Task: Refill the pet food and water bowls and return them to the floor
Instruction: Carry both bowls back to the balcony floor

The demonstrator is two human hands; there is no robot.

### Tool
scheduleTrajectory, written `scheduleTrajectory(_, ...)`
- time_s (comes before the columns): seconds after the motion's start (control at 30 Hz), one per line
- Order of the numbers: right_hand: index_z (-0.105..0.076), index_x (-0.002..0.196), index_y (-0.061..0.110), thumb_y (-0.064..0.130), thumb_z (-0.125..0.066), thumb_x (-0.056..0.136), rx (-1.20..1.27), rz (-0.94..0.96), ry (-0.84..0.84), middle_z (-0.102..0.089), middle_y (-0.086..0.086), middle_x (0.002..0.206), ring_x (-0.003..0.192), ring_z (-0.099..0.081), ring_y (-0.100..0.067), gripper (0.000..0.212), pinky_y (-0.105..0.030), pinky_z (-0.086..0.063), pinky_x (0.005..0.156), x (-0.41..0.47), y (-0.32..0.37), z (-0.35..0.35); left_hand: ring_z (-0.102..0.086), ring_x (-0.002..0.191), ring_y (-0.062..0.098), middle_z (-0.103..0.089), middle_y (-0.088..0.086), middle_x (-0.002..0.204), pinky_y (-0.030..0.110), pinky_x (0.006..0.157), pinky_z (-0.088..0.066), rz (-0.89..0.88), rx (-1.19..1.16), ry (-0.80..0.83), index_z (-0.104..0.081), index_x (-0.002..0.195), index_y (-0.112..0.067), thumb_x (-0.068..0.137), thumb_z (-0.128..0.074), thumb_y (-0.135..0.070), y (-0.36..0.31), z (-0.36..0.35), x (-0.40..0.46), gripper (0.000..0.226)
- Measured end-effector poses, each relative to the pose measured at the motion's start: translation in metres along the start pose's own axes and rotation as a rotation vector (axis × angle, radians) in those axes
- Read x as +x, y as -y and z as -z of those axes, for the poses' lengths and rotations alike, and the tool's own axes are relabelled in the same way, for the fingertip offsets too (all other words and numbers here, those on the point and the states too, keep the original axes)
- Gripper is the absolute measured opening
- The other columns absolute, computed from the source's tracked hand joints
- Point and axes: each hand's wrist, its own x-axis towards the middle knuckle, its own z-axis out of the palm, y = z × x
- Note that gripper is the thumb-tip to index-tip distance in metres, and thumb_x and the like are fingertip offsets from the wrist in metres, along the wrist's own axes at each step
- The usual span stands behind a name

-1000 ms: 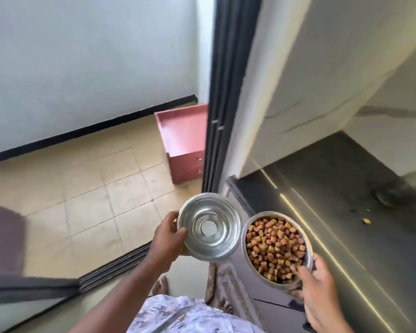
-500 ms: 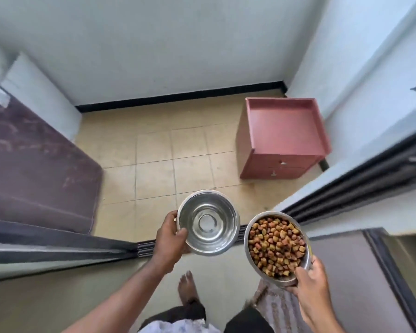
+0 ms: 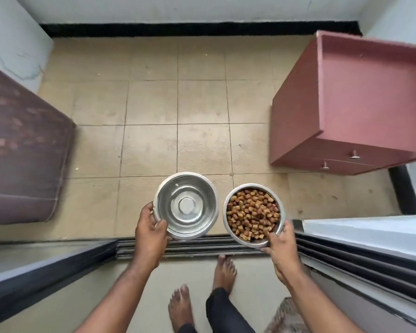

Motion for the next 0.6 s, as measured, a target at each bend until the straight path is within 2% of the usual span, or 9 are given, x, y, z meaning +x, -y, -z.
scheduleTrajectory(0.1,-0.045,0.132,0.032,-0.003,-0.052,0.1,-0.031,-0.035,0.029,-0.065,-0.002,0.123,0.103,-0.069,-0.022,0.048,-0.03,-0.059,0.057,0.074,-0.032,-0.025,-0.071,0.077,0.02,-0.072,0.011,0.103,0.038,0.058,-0.062,0.002,-0.006,-0.039,-0.054,0.119,-0.042,0.096,-0.05,0.011,0.047,-0.021,0.07,0.057)
scheduleTrajectory(0.2,-0.043,0.136,0.03,-0.005,-0.051,0.1,-0.026,-0.051,0.048,-0.063,-0.002,0.125,0.109,-0.067,-0.028,0.051,-0.034,-0.061,0.059,0.139,-0.063,-0.047,-0.068,0.081,0.022,-0.069,0.008,0.102,0.037,0.057,-0.063,0.013,-0.025,-0.051,-0.05,0.129,-0.036,0.097,-0.05,0.012,0.091,-0.039,0.136,0.057)
scheduleTrajectory(0.4,-0.042,0.133,0.028,-0.01,-0.05,0.097,-0.005,-0.067,0.007,-0.059,-0.002,0.123,0.107,-0.066,-0.029,0.052,-0.037,-0.062,0.058,0.236,-0.115,-0.086,-0.072,0.087,0.025,-0.071,0.003,0.11,0.038,0.058,-0.063,-0.015,-0.023,-0.018,-0.052,0.123,-0.038,0.095,-0.052,0.011,0.155,-0.07,0.232,0.056)
scheduleTrajectory(0.6,-0.042,0.127,0.033,-0.006,-0.053,0.096,-0.042,-0.078,0.002,-0.06,-0.002,0.121,0.106,-0.066,-0.029,0.052,-0.033,-0.061,0.057,0.291,-0.15,-0.112,-0.071,0.079,0.027,-0.069,0.009,0.107,0.034,0.053,-0.058,-0.016,-0.029,-0.028,-0.051,0.124,-0.034,0.097,-0.053,0.009,0.199,-0.088,0.286,0.051)
